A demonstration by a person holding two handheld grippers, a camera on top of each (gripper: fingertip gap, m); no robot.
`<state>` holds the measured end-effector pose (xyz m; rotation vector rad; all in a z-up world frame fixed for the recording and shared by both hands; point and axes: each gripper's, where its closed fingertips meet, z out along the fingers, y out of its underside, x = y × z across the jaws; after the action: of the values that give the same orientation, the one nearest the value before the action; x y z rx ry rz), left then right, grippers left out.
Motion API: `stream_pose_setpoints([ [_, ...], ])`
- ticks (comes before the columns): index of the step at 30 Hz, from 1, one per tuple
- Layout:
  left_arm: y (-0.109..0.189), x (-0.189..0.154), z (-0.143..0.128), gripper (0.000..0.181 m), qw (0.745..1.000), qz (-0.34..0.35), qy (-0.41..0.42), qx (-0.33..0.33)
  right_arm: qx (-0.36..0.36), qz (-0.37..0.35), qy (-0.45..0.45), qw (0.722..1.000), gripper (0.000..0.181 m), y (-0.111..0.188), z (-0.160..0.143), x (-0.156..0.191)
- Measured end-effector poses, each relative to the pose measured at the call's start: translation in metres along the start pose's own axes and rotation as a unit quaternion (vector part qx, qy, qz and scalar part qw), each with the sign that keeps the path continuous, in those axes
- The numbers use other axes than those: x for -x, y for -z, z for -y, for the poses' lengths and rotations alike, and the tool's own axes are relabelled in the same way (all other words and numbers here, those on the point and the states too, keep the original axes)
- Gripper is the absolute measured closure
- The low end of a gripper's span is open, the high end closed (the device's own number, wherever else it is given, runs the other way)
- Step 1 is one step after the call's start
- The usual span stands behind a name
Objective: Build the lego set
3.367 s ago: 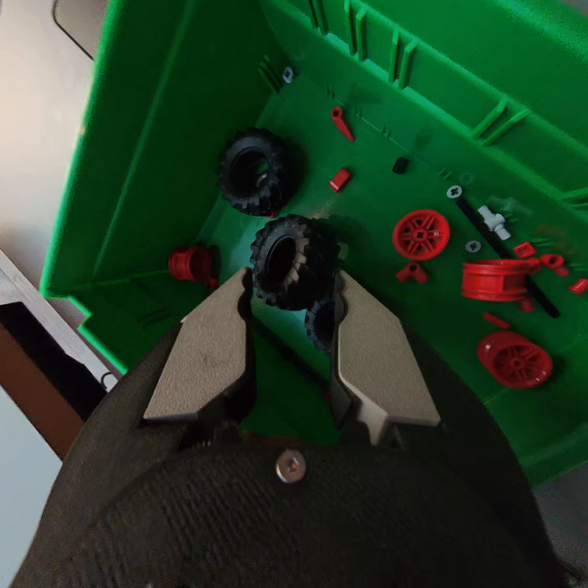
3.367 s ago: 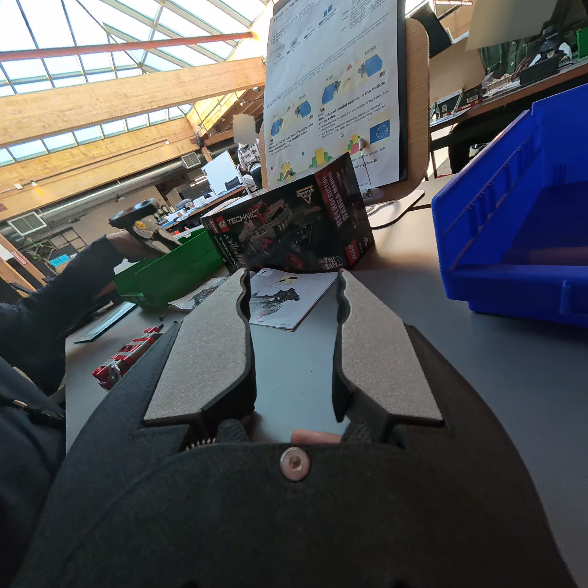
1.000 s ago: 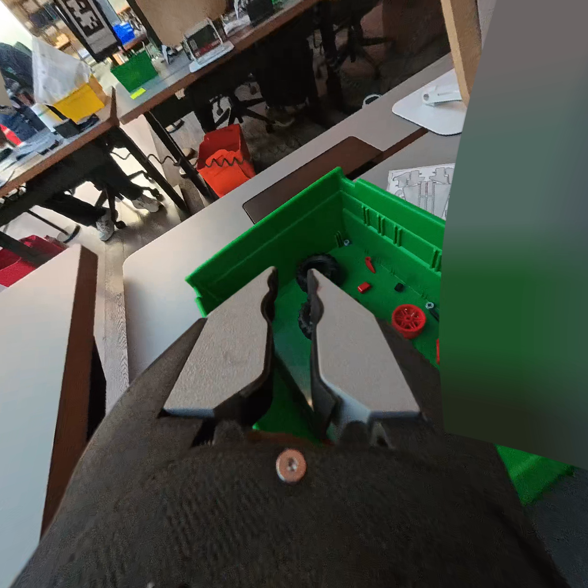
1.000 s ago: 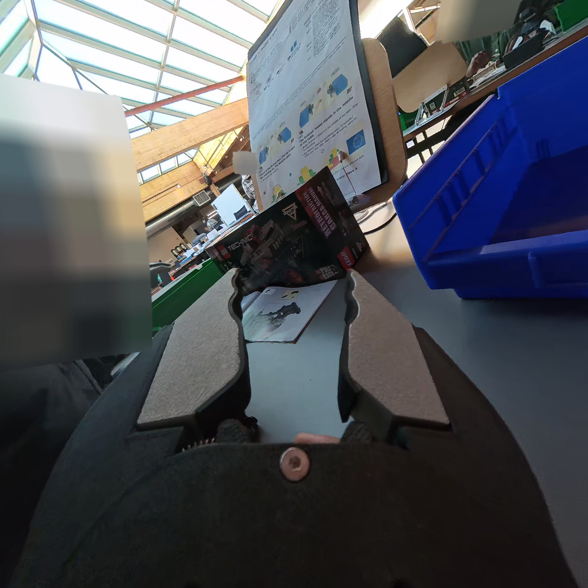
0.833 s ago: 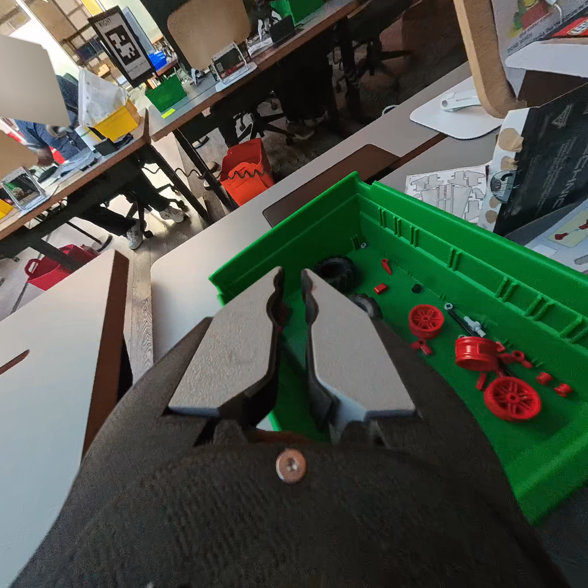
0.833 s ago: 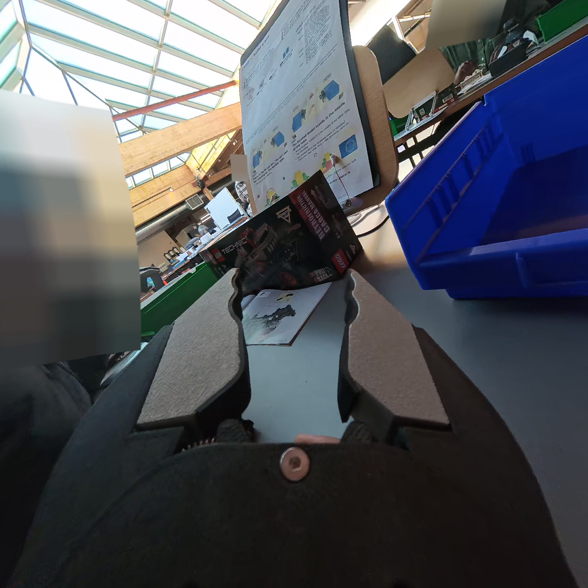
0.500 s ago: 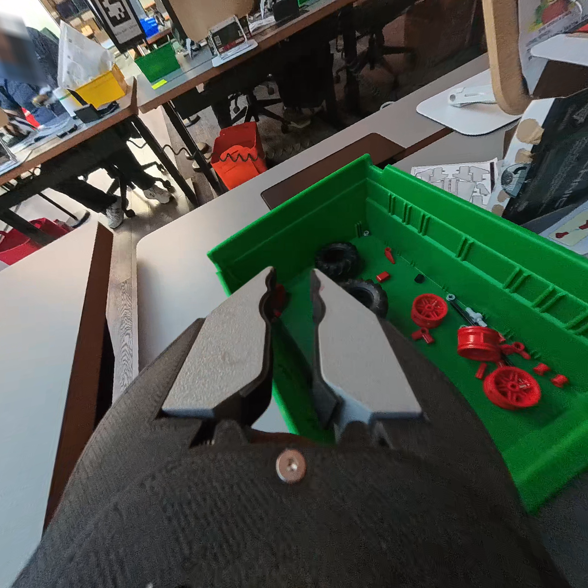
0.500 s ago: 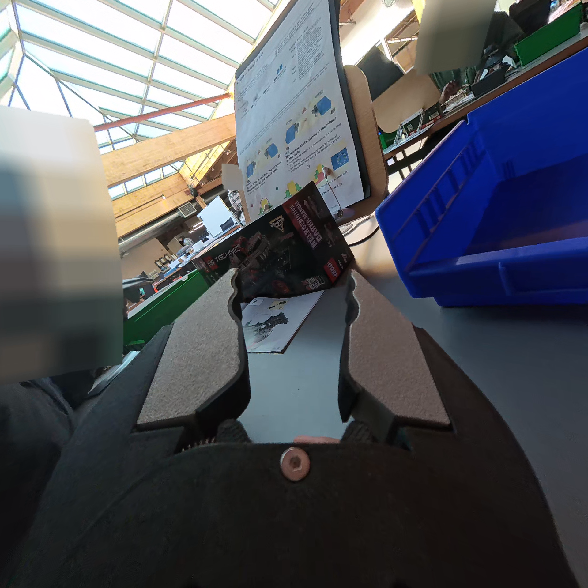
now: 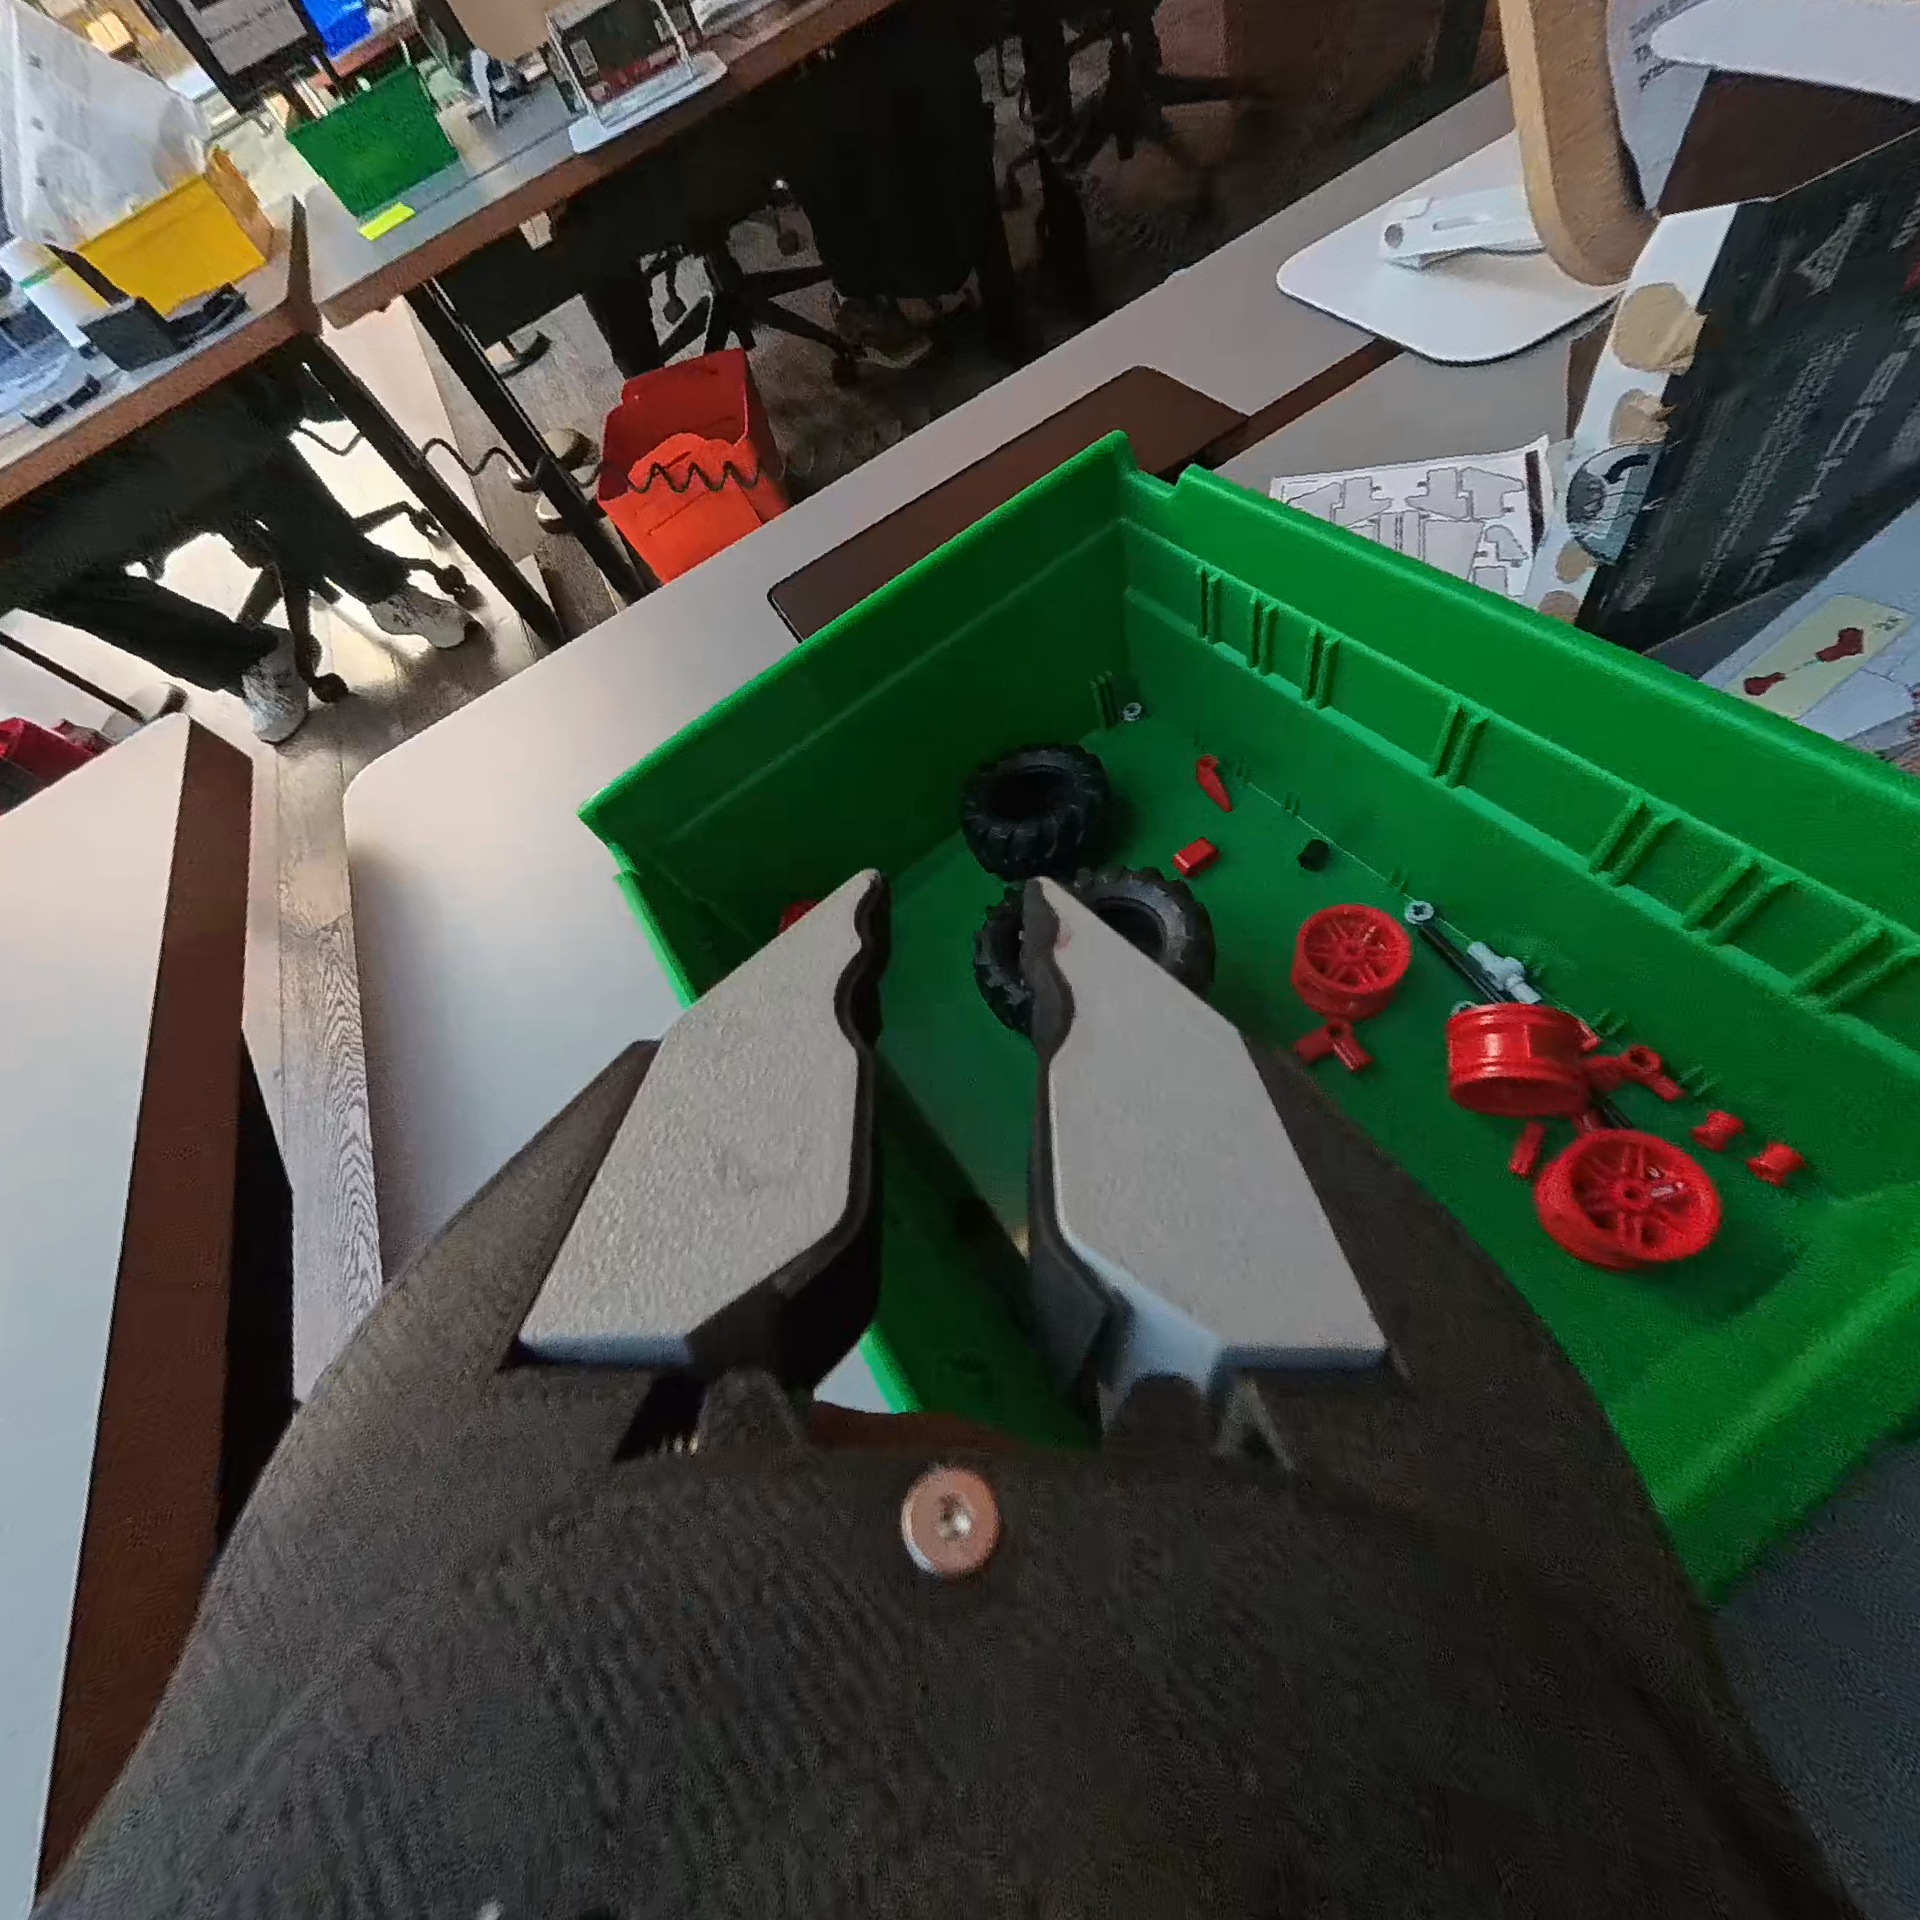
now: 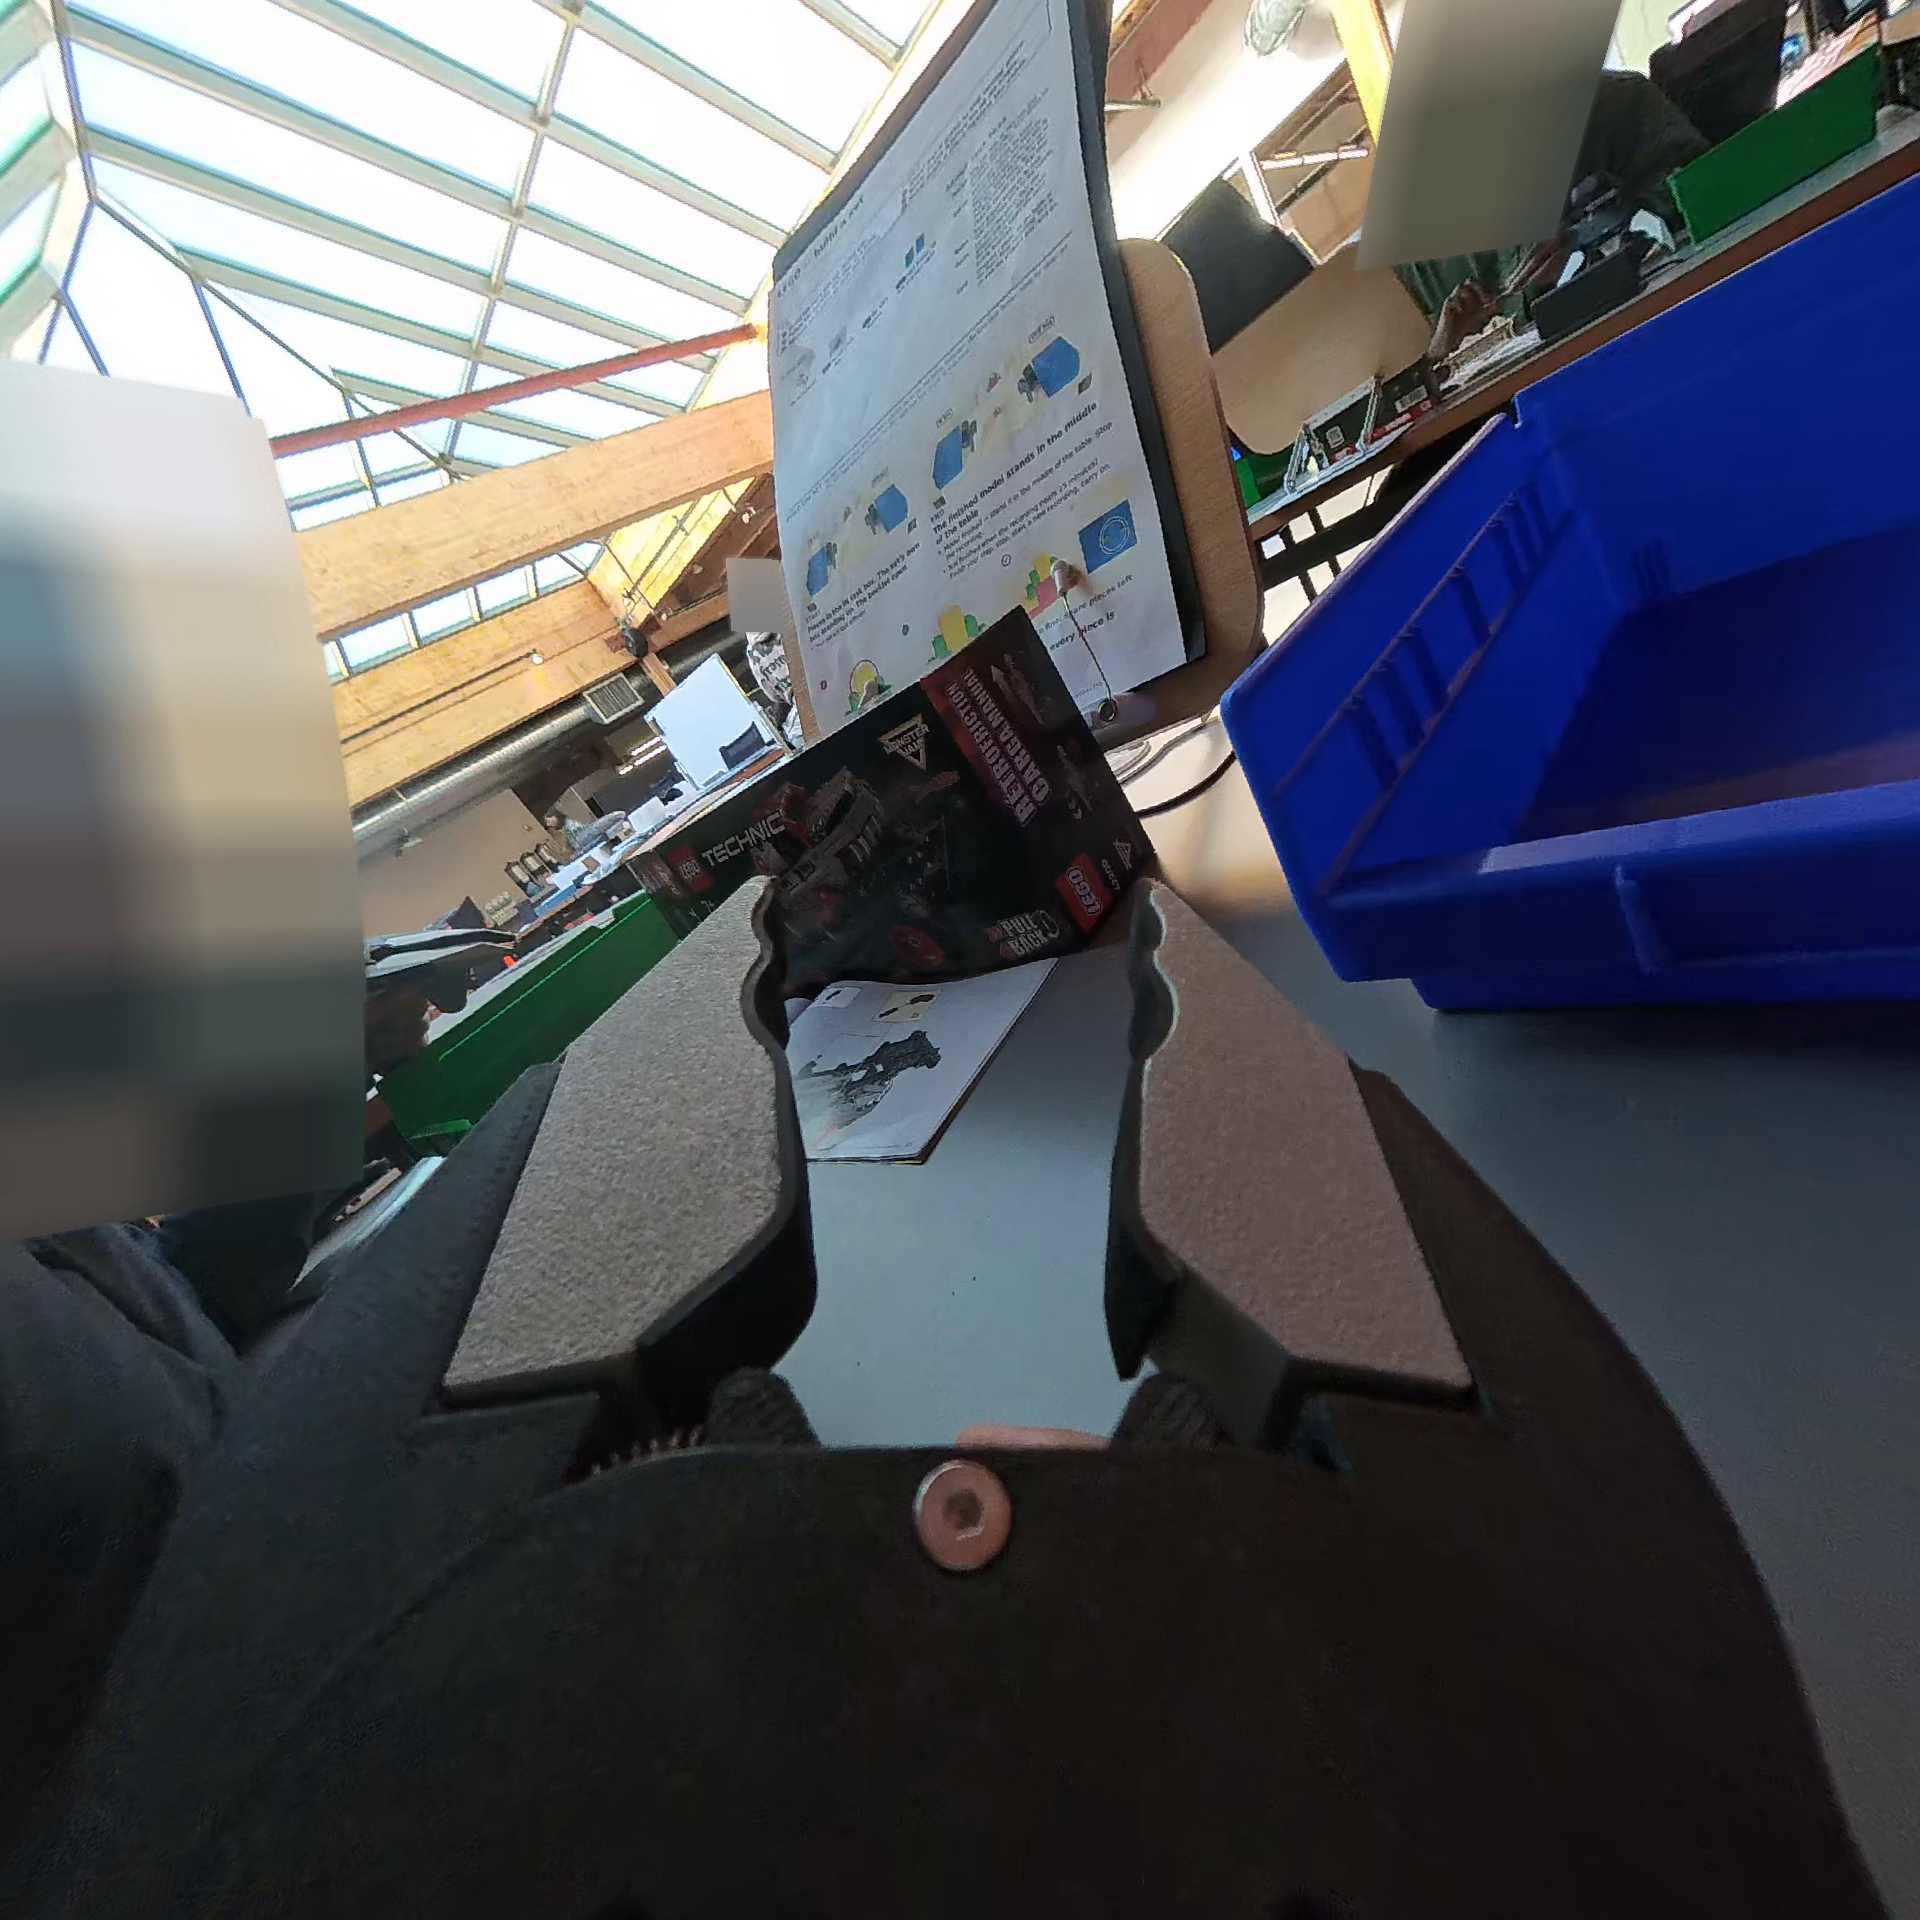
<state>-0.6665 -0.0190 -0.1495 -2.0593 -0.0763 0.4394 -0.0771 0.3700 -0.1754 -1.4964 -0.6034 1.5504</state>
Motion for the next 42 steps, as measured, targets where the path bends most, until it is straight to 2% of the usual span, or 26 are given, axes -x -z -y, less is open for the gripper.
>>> stream_pose_setpoints([
  [4,0.001,0.001,0.002,0.16,1.0,-0.001,0.006,-0.011,-0.001,-0.001,0.001,1.0,0.118,0.0,0.0,0.0],
  [11,-0.001,0.034,0.001,0.17,0.996,0.051,0.055,-0.041,-0.007,0.002,0.001,1.0,0.118,0.001,0.002,0.0],
  [20,-0.012,0.041,-0.013,0.17,0.994,0.047,0.092,-0.033,-0.012,0.003,0.006,1.0,0.117,0.002,0.003,0.002],
  [29,-0.017,0.035,-0.025,0.158,0.997,0.035,0.065,0.002,-0.01,0.008,0.009,1.0,0.118,0.002,0.003,0.004],
  [42,-0.02,0.038,-0.026,0.164,0.998,0.039,0.058,-0.003,-0.016,0.013,0.01,1.0,0.118,0.003,0.004,0.006],
])
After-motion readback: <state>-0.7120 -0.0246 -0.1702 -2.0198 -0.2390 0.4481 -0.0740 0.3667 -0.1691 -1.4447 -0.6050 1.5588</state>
